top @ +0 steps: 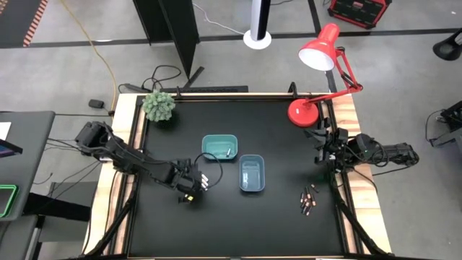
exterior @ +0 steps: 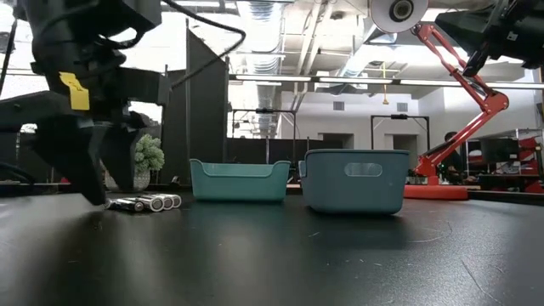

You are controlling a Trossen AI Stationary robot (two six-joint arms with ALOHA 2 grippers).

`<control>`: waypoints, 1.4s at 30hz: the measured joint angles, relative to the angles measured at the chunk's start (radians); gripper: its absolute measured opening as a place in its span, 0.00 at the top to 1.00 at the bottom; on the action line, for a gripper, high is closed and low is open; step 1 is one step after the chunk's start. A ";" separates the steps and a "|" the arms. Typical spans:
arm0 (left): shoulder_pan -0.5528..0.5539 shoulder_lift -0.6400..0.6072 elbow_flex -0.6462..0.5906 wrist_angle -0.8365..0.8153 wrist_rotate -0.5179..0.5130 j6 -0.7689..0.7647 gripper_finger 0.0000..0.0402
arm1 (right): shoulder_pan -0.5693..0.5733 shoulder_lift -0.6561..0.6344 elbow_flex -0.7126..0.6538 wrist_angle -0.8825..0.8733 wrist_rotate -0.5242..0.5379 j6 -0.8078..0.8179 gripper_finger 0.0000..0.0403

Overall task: Sort batteries
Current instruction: Put the silver battery into the light blue bin

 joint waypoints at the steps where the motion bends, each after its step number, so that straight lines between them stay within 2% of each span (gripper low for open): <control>1: 0.006 0.000 -0.003 0.000 0.010 0.012 0.30 | 0.000 0.000 0.000 0.000 0.000 0.000 0.93; 11: 0.051 0.000 -0.013 0.062 0.050 0.103 0.30 | 0.000 0.000 0.000 0.000 0.000 0.000 0.93; 21: 0.081 -0.003 -0.037 0.072 0.123 0.107 0.30 | 0.000 0.000 0.000 0.000 0.000 -0.004 0.93; 42: 0.087 -0.002 -0.045 0.108 0.126 0.135 0.33 | 0.000 0.000 0.000 -0.017 0.000 -0.008 0.93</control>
